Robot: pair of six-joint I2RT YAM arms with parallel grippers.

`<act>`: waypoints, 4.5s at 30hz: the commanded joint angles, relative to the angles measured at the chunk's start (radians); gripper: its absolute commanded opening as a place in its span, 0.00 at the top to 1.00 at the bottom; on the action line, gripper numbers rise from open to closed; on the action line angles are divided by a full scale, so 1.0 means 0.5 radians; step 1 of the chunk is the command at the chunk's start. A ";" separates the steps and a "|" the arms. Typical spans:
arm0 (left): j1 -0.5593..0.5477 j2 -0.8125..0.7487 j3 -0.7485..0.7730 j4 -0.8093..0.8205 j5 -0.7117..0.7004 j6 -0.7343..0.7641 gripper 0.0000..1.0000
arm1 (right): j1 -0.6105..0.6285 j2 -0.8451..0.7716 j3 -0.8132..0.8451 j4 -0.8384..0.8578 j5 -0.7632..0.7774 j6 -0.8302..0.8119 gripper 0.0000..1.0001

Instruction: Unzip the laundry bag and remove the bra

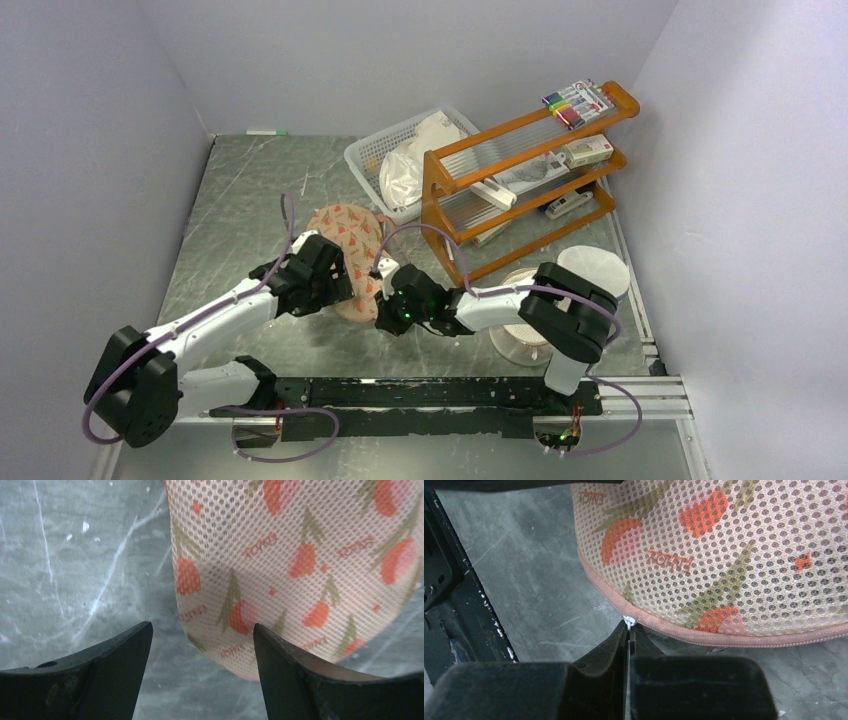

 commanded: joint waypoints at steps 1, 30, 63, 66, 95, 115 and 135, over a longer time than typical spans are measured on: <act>0.043 -0.102 0.165 -0.317 0.219 -0.081 0.03 | 0.026 0.021 0.098 -0.163 0.083 0.115 1.00; 0.062 -0.354 -0.531 0.525 0.413 -0.601 0.50 | 0.265 0.319 -0.198 0.799 0.460 0.385 1.00; 0.189 -0.309 -0.339 0.130 -0.071 -0.034 0.93 | 0.219 0.059 -0.095 -0.278 1.067 0.038 1.00; 0.192 -0.240 -0.219 -0.065 -0.085 -0.112 0.86 | 0.245 0.026 -0.130 -0.114 0.837 0.167 1.00; 0.193 -1.104 -0.464 -0.363 0.676 -1.282 0.15 | 0.314 0.048 -0.114 0.365 0.644 0.543 1.00; 0.193 -0.682 -0.674 0.292 0.575 -1.251 0.69 | 0.381 0.168 -0.031 0.388 0.611 0.596 1.00; 0.850 -0.412 -0.183 -0.246 0.309 -0.246 0.93 | 0.208 0.015 -0.160 -0.126 1.023 0.273 1.00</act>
